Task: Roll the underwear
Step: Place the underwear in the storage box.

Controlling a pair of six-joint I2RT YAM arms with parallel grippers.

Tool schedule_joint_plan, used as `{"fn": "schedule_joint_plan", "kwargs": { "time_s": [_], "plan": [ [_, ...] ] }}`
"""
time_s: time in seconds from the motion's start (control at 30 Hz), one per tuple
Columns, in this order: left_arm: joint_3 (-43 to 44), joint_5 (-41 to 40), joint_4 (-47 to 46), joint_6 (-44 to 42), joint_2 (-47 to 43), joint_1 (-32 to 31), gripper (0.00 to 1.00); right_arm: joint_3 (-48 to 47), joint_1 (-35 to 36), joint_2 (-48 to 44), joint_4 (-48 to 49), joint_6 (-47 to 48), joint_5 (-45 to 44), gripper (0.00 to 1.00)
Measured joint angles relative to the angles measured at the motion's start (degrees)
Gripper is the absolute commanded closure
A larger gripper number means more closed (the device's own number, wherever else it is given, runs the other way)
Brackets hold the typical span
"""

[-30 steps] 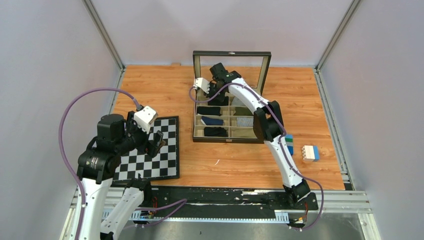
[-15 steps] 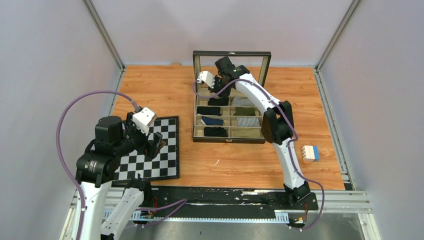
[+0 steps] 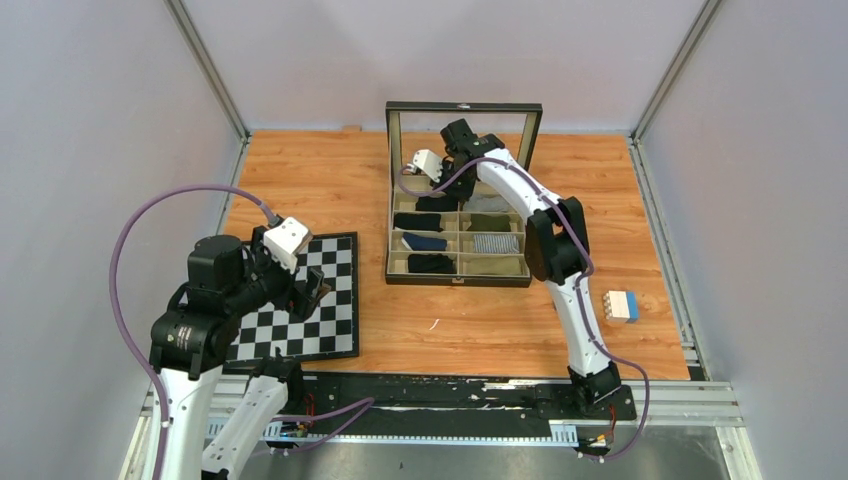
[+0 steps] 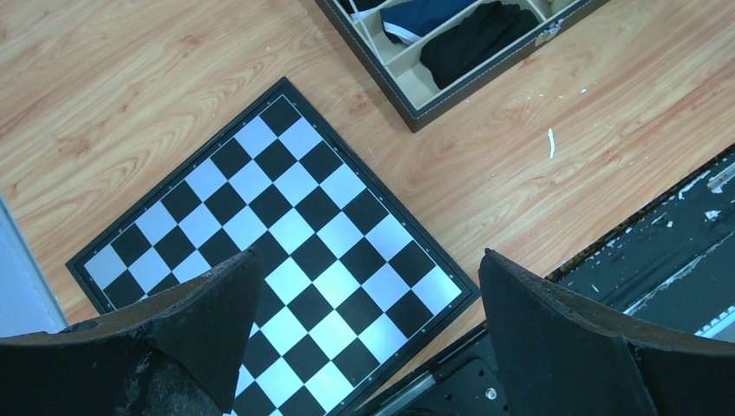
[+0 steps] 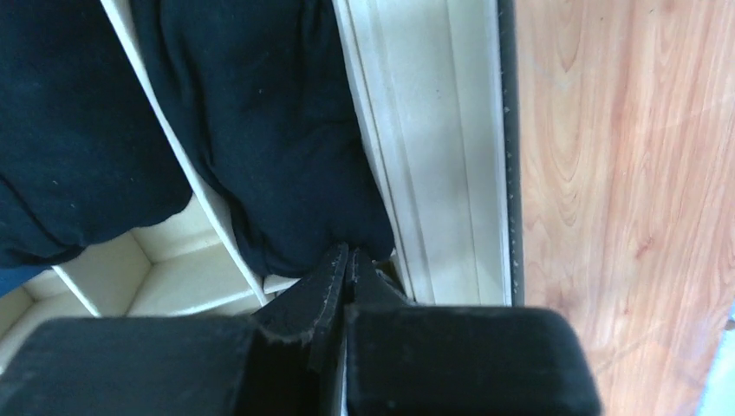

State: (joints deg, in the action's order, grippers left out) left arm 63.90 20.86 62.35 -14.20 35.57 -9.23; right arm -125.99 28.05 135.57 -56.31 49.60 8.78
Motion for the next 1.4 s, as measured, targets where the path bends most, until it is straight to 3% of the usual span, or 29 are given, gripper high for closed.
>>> {"fn": "schedule_joint_plan", "kwargs": {
  "time_s": [0.23, 0.77, 1.17, 1.27, 1.33, 1.4],
  "plan": [
    [0.0, -0.46, 0.0, -0.02, 0.63, 0.02, 0.0, -4.59, -0.11, 3.76, -1.9, -0.07, 0.11, 1.0],
    [0.02, -0.39, -0.04, 0.04, 0.46, 0.39, 0.0, -2.95, 1.44, 2.84, -0.83, 0.0, -1.64, 1.0],
    [0.0, -0.39, -0.04, 0.02, 1.64, 0.39, 0.0, -7.04, 2.84, 8.09, -2.14, 0.0, -4.37, 0.99],
    [0.0, -0.44, -0.07, -0.02, 2.16, 0.39, 0.0, -5.79, 2.99, 7.1, -1.44, -0.07, -5.14, 0.89],
    [0.02, -0.48, -0.07, -0.04, 2.14, 0.39, 0.0, -2.43, 3.19, 4.72, 0.33, 0.04, -5.99, 0.65],
    [0.0, -0.46, -0.11, -0.04, 1.97, 0.39, 0.0, 2.27, 3.3, 0.63, 2.38, 0.42, -6.97, 0.51]
  ]
}}
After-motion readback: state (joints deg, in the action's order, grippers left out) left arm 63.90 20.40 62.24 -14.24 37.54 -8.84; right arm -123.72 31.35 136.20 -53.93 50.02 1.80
